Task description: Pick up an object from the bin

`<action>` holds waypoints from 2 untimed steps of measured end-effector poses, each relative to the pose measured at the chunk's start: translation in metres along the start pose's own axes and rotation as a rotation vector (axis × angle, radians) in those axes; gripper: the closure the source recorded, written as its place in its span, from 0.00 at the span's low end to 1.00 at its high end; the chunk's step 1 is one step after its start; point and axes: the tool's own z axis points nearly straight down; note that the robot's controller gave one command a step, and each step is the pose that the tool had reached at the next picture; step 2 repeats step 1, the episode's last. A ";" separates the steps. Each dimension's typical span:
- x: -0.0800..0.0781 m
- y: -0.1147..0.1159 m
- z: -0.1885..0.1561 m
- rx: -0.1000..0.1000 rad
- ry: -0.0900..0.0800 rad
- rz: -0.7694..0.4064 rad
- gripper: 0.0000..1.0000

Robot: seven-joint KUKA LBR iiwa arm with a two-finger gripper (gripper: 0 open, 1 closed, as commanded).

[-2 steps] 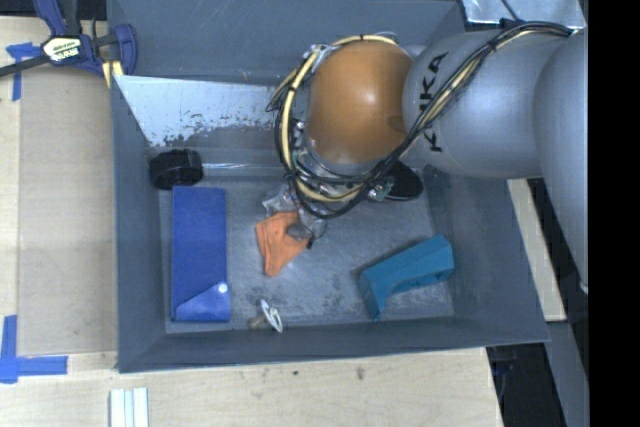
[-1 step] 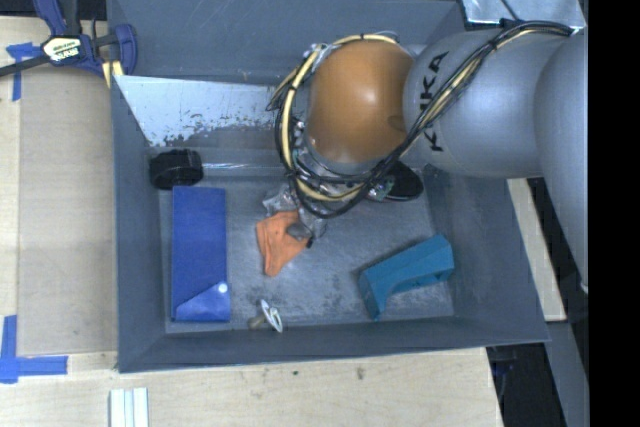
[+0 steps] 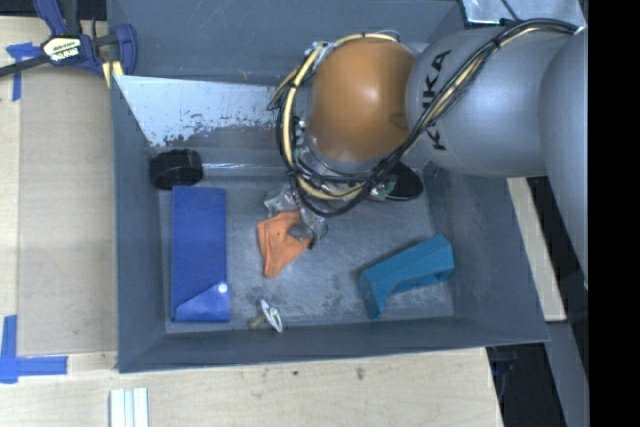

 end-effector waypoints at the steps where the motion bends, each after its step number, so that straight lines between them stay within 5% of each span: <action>1: 0.000 0.000 -0.014 -0.001 0.002 0.000 1.00; 2: 0.000 0.000 -0.014 -0.001 0.002 0.000 1.00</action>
Offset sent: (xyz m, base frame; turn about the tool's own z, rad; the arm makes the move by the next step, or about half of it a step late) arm 0.0000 0.0000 0.0699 0.0000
